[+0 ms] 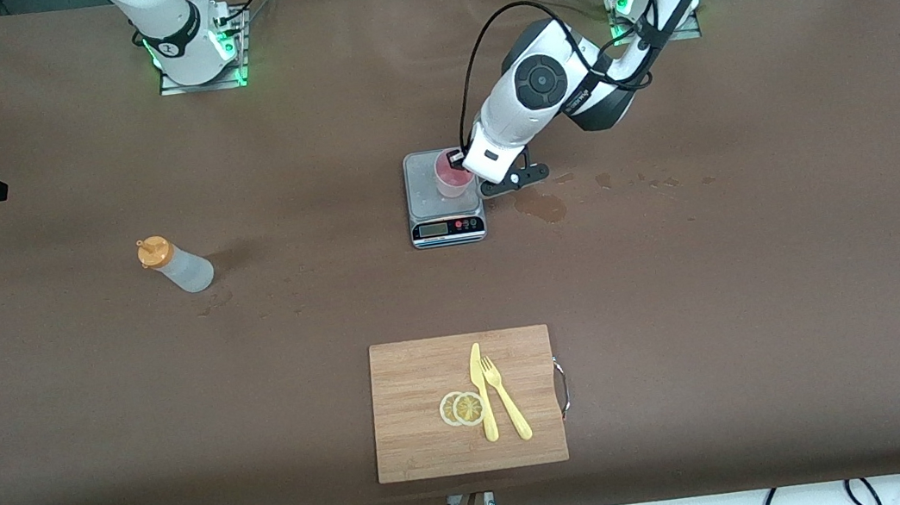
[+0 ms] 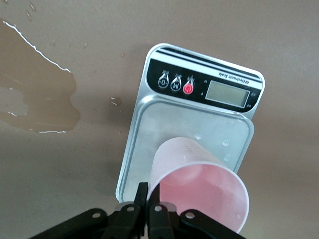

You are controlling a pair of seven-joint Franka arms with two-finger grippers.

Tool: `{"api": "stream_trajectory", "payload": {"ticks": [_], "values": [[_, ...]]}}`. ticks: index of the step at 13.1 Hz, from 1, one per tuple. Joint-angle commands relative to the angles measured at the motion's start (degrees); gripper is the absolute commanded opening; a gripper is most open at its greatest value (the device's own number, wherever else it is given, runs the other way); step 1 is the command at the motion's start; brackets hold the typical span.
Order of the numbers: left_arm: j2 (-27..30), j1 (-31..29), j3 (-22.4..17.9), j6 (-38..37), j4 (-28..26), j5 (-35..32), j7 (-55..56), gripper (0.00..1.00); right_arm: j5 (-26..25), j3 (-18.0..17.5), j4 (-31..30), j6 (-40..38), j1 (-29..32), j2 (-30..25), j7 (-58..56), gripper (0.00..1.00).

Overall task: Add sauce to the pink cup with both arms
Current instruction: 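Carry the pink cup with the left gripper onto the scale, then release the cup and lift the left gripper away while the right gripper reaches the bottle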

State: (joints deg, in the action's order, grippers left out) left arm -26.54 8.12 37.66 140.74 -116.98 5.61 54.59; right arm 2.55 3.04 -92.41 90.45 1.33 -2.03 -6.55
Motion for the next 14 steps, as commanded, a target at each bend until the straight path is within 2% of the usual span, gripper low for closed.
{"api": "stream_trajectory", "payload": {"ticks": [1, 3, 4, 6, 7, 10, 14], "values": [[-1.4, 1.4, -0.3, 2.7, 0.9, -1.6, 3.8, 0.18, 0.7, 0.3, 0.2, -0.9, 0.0, -0.8, -0.8, 1.00], [-1.4, 1.5, -0.4, 3.6, 0.9, -1.7, 4.8, 0.76, 0.7, 0.4, 0.2, -0.9, 0.0, -0.8, -0.8, 1.00], [-1.1, 1.5, -0.5, 3.5, 0.9, -1.8, 4.8, 0.89, 0.7, 0.4, 0.2, -1.0, 0.0, -0.8, -1.0, 1.00], [0.1, 0.9, -0.4, 3.3, 0.9, -2.4, 5.3, 0.97, 1.0, 1.1, 0.2, -0.9, 0.1, -0.8, -3.3, 1.00], [1.0, 0.6, -0.3, 2.4, 0.9, -2.5, 5.4, 0.98, 1.4, 2.1, 0.3, -0.8, 0.0, -0.7, -4.9, 1.00], [4.6, -1.1, 0.0, 0.1, 0.9, -2.4, 5.3, 0.98, 1.7, 2.3, 0.0, -1.2, 0.1, -0.3, -15.5, 1.00], [13.5, -2.2, 0.0, -14.0, 1.0, -2.4, 3.6, 0.96, 9.9, 5.7, -0.8, -1.7, 0.2, 2.6, -35.8, 1.00]]}}
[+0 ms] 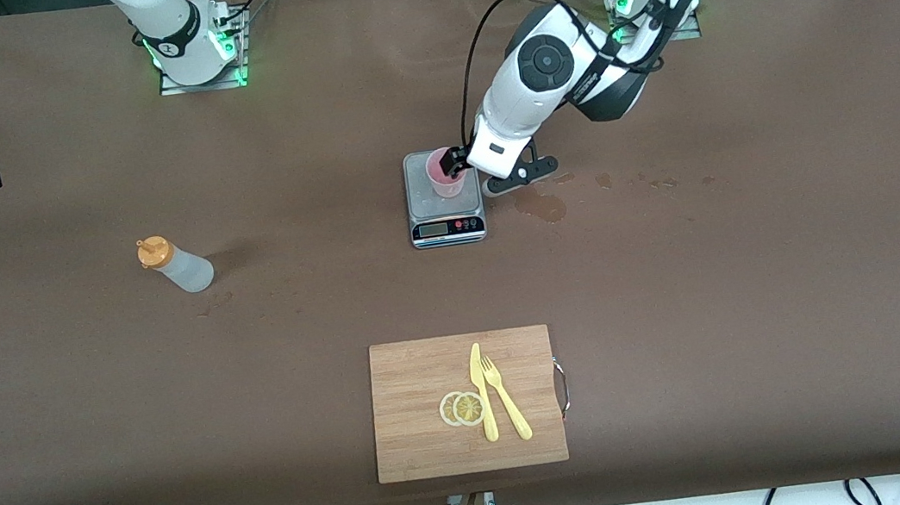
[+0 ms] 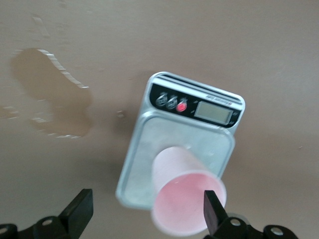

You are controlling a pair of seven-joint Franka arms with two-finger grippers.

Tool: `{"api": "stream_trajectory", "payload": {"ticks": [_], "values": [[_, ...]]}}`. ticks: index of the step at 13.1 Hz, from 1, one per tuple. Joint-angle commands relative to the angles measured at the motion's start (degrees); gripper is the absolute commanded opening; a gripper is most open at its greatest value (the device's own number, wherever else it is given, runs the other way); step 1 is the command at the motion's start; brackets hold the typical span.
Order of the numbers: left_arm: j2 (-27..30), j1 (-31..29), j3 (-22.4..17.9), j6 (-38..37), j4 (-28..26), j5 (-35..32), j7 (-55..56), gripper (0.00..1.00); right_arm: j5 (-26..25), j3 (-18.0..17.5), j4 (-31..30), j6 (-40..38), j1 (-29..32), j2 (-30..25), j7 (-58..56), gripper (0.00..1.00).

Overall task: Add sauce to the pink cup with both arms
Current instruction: 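Release the cup and lift the left gripper away while the right gripper reaches the bottle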

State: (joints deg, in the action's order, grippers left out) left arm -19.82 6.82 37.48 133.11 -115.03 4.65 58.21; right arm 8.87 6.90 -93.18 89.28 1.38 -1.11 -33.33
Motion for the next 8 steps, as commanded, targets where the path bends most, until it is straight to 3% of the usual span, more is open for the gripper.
{"api": "stream_trajectory", "payload": {"ticks": [1, 5, 8], "values": [[9.2, -2.3, 0.2, -10.2, -0.9, -0.8, -3.6, 0.96, 5.6, 3.4, 0.0, -0.6, 0.3, 2.8, -14.2, 1.00], [12.2, -9.8, -0.1, -33.5, 8.7, 1.2, -18.8, 0.95, 16.1, 10.4, -0.1, -3.7, 1.4, 10.0, -37.9, 1.00], [13.0, -18.1, -0.3, -39.7, 13.2, 0.6, -24.0, 0.96, 22.8, 10.6, -0.1, -4.9, 5.9, 17.3, -55.4, 1.00]]}}
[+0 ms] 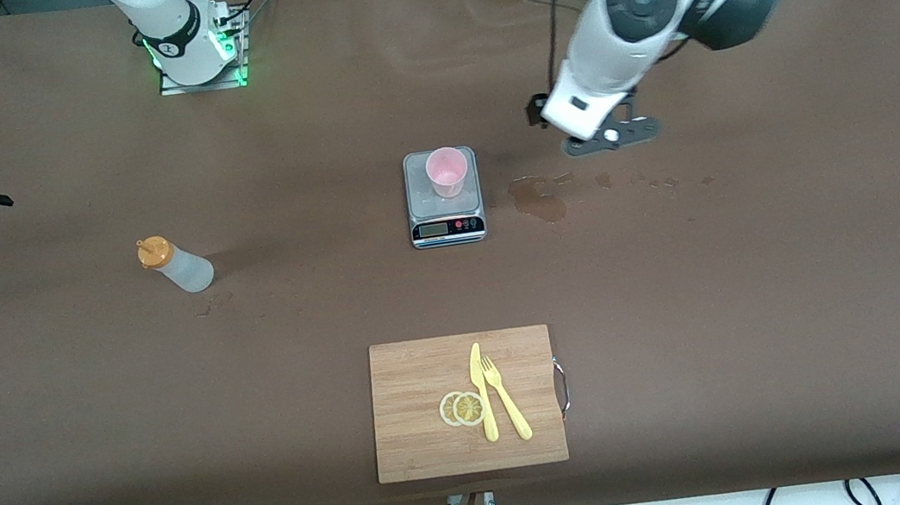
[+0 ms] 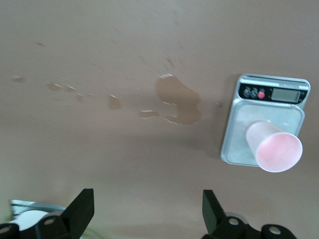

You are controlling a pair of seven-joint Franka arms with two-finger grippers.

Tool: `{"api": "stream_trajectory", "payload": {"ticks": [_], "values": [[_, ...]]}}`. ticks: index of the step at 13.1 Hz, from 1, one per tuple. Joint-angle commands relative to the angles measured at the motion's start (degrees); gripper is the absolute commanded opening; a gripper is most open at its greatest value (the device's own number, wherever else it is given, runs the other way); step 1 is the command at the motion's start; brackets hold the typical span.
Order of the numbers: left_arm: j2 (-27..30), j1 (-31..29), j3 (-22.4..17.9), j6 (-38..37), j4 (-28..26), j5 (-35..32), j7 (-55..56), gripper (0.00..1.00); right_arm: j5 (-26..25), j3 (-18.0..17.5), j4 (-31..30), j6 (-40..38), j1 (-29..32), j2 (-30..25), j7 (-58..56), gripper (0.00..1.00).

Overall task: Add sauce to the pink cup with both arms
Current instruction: 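Release the cup and lift the left gripper away while the right gripper reaches the bottle, then grasp the white sauce bottle with the right gripper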

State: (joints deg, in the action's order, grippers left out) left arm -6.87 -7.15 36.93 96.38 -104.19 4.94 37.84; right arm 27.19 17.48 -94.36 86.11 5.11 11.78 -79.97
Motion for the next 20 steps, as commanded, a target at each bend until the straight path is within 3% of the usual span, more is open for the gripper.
{"api": "stream_trajectory", "payload": {"ticks": [1, 6, 7, 11, 14, 17, 20], "values": [[0.5, -6.7, 0.2, -3.0, 3.8, 0.2, -4.8, 0.96, 6.8, 0.0, 1.1, -1.8, 3.2, 6.4, -13.8, 1.00], [0.3, -17.7, 0.0, -3.0, 9.6, -4.1, -9.4, 1.00, 14.4, 0.0, -3.0, -1.8, 5.8, 13.3, -34.7, 1.00], [-0.4, -16.9, -2.5, -3.0, 10.7, -3.5, -8.7, 1.00, 15.9, 0.0, -4.9, -1.7, 5.9, 14.1, -38.8, 1.00], [-0.8, -3.0, -20.2, -2.7, 12.0, -4.4, -8.1, 1.00, 22.5, 0.0, -9.7, -1.9, 6.2, 17.7, -54.6, 1.00], [2.8, 8.1, -33.4, -3.5, 9.7, -5.0, -12.3, 1.00, 26.3, 0.0, -13.2, -2.2, 6.2, 20.6, -62.6, 1.00], [5.5, 11.2, -37.5, -3.0, 5.0, -5.5, -33.0, 1.00, 29.5, 0.0, -13.1, -3.1, 5.8, 24.2, -69.0, 1.00], [11.1, 11.6, -38.3, -1.3, 3.8, -4.9, -33.4, 1.00, 31.8, 0.0, -13.0, -3.1, 5.4, 26.8, -74.3, 1.00]]}}
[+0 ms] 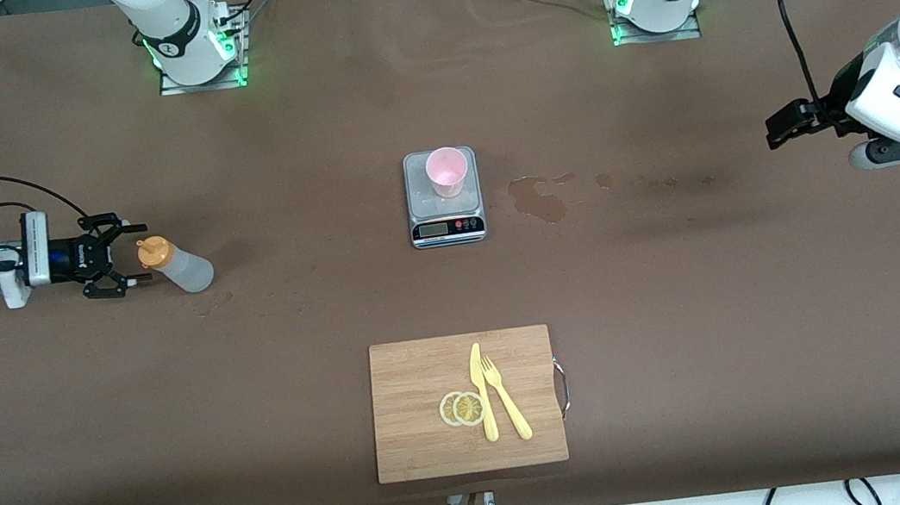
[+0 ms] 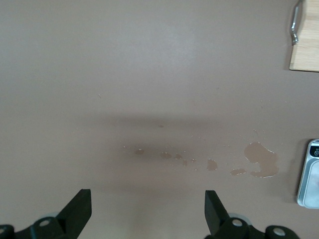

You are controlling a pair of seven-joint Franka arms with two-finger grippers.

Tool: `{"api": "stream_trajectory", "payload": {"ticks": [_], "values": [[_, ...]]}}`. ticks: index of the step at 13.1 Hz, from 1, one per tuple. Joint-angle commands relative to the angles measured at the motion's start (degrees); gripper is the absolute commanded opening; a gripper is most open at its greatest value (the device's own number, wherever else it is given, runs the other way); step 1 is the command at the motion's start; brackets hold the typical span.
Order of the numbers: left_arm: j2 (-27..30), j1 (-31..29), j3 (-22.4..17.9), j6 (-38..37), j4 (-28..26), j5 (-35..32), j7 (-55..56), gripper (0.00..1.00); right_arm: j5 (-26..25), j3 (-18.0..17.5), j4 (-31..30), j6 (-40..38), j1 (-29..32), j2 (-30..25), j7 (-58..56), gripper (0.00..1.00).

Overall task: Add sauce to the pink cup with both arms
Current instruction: 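Grasp the white sauce bottle with the right gripper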

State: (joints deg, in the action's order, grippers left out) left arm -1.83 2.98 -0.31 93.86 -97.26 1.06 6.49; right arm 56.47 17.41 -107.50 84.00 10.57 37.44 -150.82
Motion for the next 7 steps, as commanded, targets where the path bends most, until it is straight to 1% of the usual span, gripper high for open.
{"api": "stream_trajectory", "payload": {"ticks": [1, 2, 7], "values": [[6.7, 1.8, -1.0, 1.6, -3.1, -1.1, -1.9, 1.00, 4.2, 0.0, 0.4, -0.9, -0.4, 2.0, -6.1, 1.00], [6.9, 1.8, -1.0, 1.3, -3.4, -1.1, -1.9, 1.00, 5.4, 0.0, 0.3, -1.0, -1.0, 2.5, -7.3, 1.00], [5.7, 1.6, -0.7, 0.3, -2.4, -1.1, -2.6, 1.00, 6.5, 0.0, 0.4, -0.7, -2.4, 3.7, -7.2, 0.99]]}}
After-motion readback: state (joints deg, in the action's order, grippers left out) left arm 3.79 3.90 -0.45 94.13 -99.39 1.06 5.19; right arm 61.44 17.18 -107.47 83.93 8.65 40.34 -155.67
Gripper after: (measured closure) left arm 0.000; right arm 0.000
